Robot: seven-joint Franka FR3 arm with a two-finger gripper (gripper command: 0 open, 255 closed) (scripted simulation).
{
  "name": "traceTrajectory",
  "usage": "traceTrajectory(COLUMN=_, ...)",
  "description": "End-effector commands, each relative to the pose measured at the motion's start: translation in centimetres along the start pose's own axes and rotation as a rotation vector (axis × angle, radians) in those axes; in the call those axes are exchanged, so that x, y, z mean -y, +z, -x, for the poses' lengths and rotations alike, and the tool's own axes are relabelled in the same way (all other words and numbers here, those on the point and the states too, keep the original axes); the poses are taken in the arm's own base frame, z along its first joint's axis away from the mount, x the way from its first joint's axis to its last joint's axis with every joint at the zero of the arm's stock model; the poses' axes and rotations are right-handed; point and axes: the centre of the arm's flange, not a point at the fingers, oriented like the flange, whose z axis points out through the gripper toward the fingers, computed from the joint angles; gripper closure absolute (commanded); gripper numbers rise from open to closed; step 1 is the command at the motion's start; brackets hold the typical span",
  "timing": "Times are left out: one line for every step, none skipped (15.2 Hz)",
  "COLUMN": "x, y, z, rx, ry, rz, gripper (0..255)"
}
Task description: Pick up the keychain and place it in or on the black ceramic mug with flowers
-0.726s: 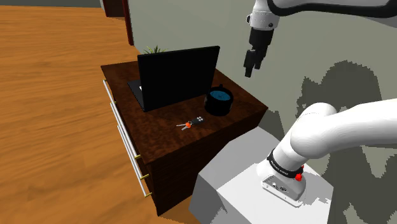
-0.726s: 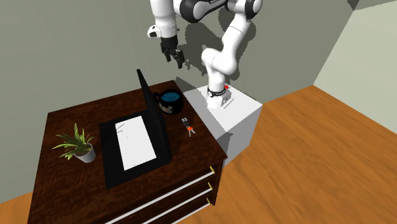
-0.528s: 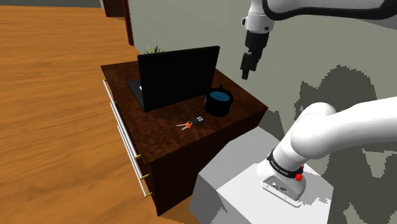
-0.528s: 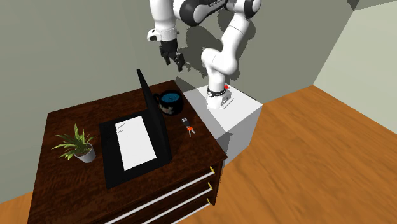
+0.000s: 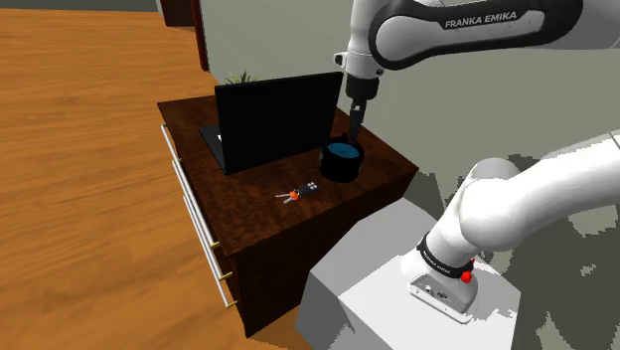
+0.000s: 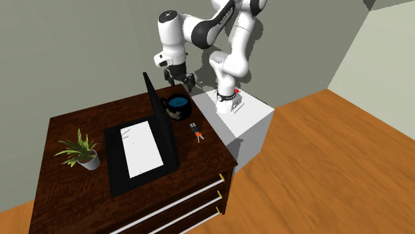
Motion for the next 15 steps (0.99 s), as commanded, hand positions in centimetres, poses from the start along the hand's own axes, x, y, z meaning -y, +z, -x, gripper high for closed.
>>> traceTrajectory(x=1.3, y=1.5, z=-2.0, rx=-0.01, ry=-0.091, rz=0.006, gripper=0)
traceTrajectory(x=2.0, y=2.2, z=-2.9, rx=-0.015, ry=-0.135, rz=0.009, gripper=0)
traceTrajectory(x=2.7, y=2.8, z=-3.7, rx=-0.019, ry=-0.179, rz=0.012, gripper=0)
traceTrajectory(x=3.5, y=3.5, z=-4.5, rx=-0.023, ry=-0.223, rz=0.014, gripper=0)
traceTrajectory(x=4.3, y=4.2, z=-5.2, rx=-0.028, ry=-0.267, rz=0.017, gripper=0)
traceTrajectory(x=5.2, y=4.8, z=-5.9, rx=-0.032, ry=-0.311, rz=0.02, gripper=0)
traceTrajectory(x=6.0, y=5.5, z=-6.6, rx=-0.036, ry=-0.355, rz=0.023, gripper=0)
traceTrajectory(x=6.9, y=6.2, z=-7.3, rx=-0.04, ry=-0.399, rz=0.026, gripper=0)
traceTrajectory(x=7.8, y=6.8, z=-7.9, rx=-0.045, ry=-0.443, rz=0.028, gripper=0)
traceTrajectory(x=8.8, y=7.5, z=-8.5, rx=-0.049, ry=-0.486, rz=0.031, gripper=0)
traceTrajectory(x=9.8, y=8.2, z=-9.0, rx=-0.053, ry=-0.53, rz=0.034, gripper=0)
traceTrajectory(x=10.7, y=8.8, z=-9.5, rx=-0.058, ry=-0.574, rz=0.037, gripper=0)
traceTrajectory(x=11.8, y=9.5, z=-10.0, rx=-0.062, ry=-0.618, rz=0.04, gripper=0)
traceTrajectory(x=12.1, y=9.7, z=-10.1, rx=-0.063, ry=-0.632, rz=0.04, gripper=0)
traceTrajectory(x=12.1, y=10.2, z=-10.1, rx=-0.063, ry=-0.632, rz=0.04, gripper=0)
